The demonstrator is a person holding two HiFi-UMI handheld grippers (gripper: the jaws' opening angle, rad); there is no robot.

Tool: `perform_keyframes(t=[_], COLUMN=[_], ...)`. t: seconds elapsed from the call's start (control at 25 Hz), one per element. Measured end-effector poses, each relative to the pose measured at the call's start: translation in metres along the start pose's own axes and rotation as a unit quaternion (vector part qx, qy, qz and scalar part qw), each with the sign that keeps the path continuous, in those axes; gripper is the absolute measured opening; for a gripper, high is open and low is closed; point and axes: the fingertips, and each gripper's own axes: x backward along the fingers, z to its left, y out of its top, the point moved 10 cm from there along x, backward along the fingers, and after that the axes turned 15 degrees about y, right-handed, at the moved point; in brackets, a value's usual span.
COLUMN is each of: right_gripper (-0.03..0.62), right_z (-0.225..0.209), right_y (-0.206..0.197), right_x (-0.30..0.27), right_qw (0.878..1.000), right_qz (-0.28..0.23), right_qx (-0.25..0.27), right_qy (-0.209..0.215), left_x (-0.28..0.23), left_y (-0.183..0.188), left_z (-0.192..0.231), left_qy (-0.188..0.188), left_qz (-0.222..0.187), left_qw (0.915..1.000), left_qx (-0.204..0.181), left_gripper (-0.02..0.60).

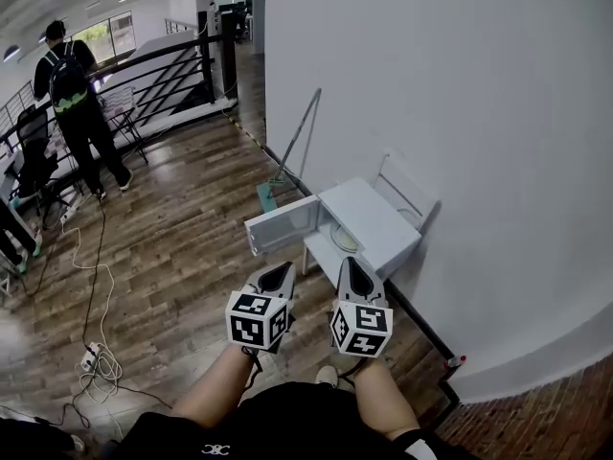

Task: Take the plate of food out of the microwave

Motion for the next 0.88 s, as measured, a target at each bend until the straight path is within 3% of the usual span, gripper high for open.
perform_keyframes(t=[0.24, 0.6, 0.88], right_gripper=[0.013, 0.012, 0.012], right_z=[-0.071, -0.146, -0.180], right_y=[0.008, 0.001, -0.012], right_x=[-0.030, -0.067, -0.086], right_qw=[1.000, 0.999, 0.997], right_qz=[-0.004, 0.020, 0.048], right_qx=[-0.010, 0.001, -0.014], right_qy=[0.010, 0.046, 0.064], left_x=[-0.067, -0.147, -0.175], left_y=[0.024, 0.017, 0.005], left_z=[-0.035, -0.064, -0.077], left_qy=[0.007, 0.030, 0.044], left_qz=[-0.003, 0.031, 0.052], left_qw=[0.9998, 0.9987, 0.9971], left_qx=[-0.018, 0.028, 0.033], left_gripper=[-0.008, -0.008, -0.008])
